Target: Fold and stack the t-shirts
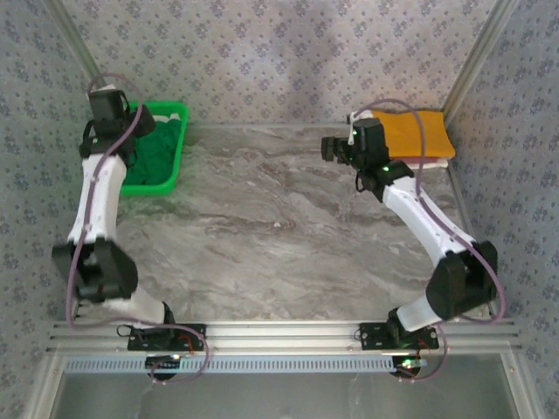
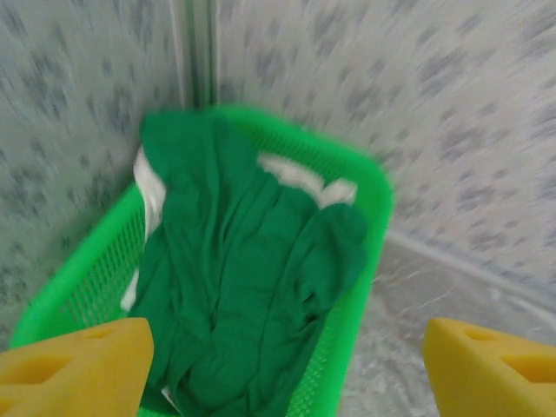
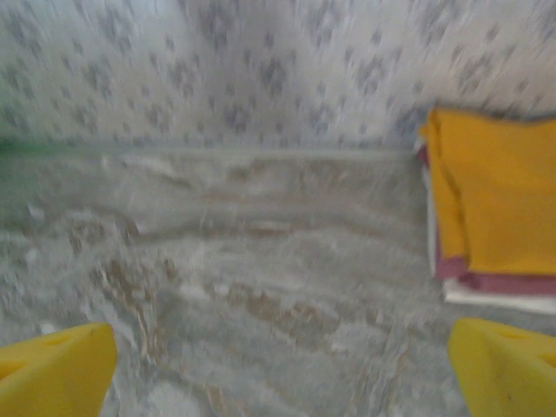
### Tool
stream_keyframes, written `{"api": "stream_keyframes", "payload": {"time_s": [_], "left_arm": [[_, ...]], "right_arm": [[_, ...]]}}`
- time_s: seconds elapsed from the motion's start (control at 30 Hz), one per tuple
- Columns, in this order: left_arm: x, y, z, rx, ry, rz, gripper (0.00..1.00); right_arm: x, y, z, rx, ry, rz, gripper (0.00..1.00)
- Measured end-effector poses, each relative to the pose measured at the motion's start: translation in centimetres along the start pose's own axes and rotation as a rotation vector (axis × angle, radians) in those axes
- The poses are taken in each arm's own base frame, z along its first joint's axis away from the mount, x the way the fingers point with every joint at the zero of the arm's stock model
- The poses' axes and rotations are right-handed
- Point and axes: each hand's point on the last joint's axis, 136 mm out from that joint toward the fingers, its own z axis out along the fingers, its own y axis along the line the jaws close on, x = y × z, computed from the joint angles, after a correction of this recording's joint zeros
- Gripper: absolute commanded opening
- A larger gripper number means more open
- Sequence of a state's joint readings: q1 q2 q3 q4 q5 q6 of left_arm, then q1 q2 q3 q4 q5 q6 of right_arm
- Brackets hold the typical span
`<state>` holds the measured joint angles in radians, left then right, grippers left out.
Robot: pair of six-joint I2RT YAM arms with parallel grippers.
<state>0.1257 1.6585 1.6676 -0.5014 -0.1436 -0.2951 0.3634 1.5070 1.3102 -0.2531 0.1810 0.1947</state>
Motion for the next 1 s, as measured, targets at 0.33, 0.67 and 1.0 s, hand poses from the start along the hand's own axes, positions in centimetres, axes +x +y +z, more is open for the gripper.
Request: {"api": "stream_keyframes", "payload": {"time_s": [0.33, 0.67, 1.0], "left_arm": [[3.7, 2.5, 13.6, -0.082, 0.285, 0.029, 0.83], [6.9, 2.4, 22.5, -0.03, 0.345, 0.022, 0.8], [10.2, 3.7, 24.4, -0.007, 0.431, -0.028, 0.0]], "right_arm": [[4.1, 1.5, 0.9, -0.047, 0.149, 0.0, 0.99], [5.2, 1.2, 0.6, -0.038, 0.189, 0.001, 1.0], [4.9, 1.1, -0.1, -0.037, 0.181, 0.009, 1.0]]}}
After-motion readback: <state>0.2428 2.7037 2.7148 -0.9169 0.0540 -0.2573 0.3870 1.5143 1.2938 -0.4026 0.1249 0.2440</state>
